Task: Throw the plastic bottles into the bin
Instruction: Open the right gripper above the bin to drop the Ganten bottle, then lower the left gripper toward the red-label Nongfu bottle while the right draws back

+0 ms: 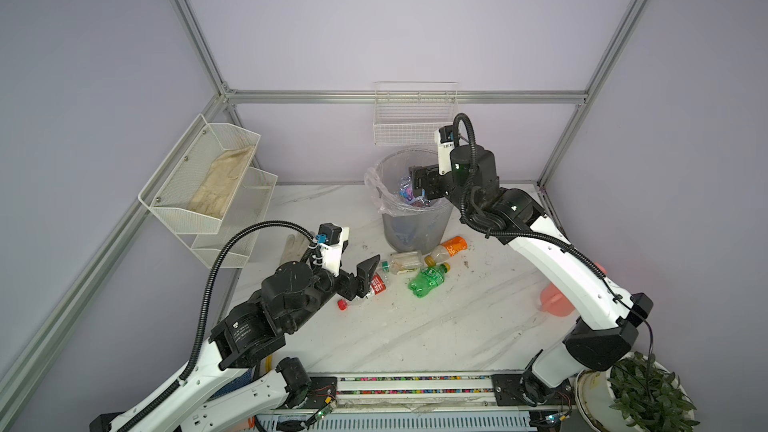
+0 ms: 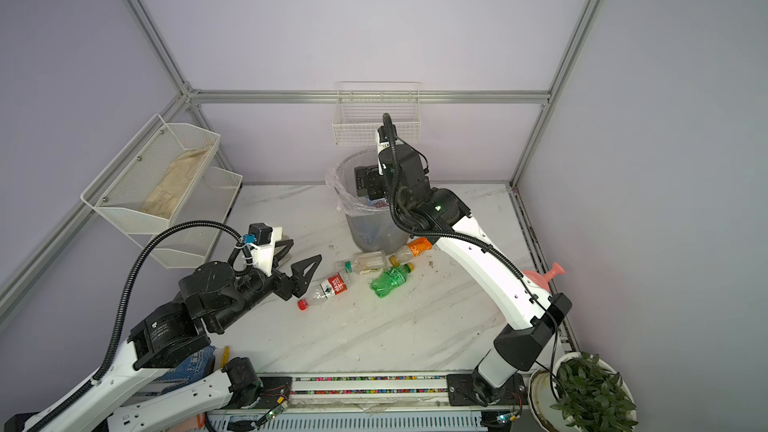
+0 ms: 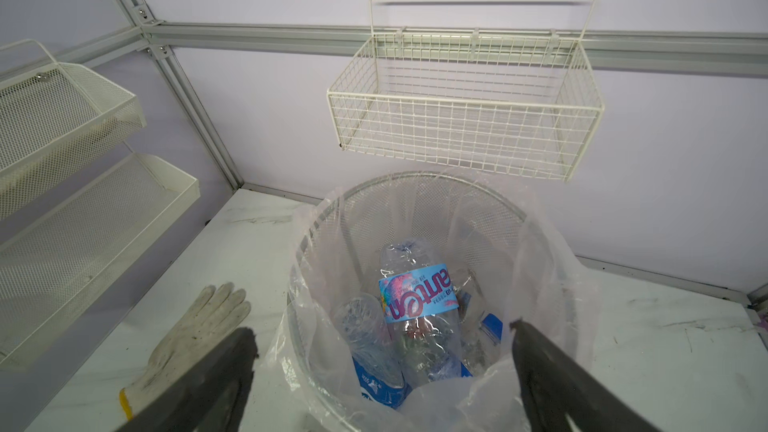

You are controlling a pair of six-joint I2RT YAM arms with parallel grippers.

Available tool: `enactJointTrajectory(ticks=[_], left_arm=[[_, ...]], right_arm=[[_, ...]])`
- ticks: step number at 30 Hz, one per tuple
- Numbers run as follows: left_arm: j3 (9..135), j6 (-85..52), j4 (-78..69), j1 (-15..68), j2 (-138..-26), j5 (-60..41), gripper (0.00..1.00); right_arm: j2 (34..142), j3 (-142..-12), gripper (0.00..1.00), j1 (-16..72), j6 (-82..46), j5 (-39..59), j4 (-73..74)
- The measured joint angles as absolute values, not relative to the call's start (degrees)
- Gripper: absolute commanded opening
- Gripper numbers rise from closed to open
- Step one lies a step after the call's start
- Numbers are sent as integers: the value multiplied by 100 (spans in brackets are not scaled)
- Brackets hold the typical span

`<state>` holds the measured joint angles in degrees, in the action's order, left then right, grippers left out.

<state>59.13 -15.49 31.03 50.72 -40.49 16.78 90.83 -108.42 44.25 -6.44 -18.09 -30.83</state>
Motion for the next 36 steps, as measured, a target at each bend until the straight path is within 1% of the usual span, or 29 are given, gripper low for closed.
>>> enactJointTrajectory(ticks=[6,14,29,36], left_arm=[[5913,-1549,3100,5076,-4117,1675,85],[5913,-1549,3096,5076,-4283,1675,86],[5599,-1627,3017,5061,-4552,1833,88],[5507,-1868,3068,4792,-4952,1806,88]], right_arm=[[8687,-10654,98,4436,-709,-1566,-3223],[8160,-10420,98,4609,-742,-1514,-3361],[8077,-9981,98,5142,-854,-1544,-3723],[8018,-9843,98,5273,-878,-1557,-3830]])
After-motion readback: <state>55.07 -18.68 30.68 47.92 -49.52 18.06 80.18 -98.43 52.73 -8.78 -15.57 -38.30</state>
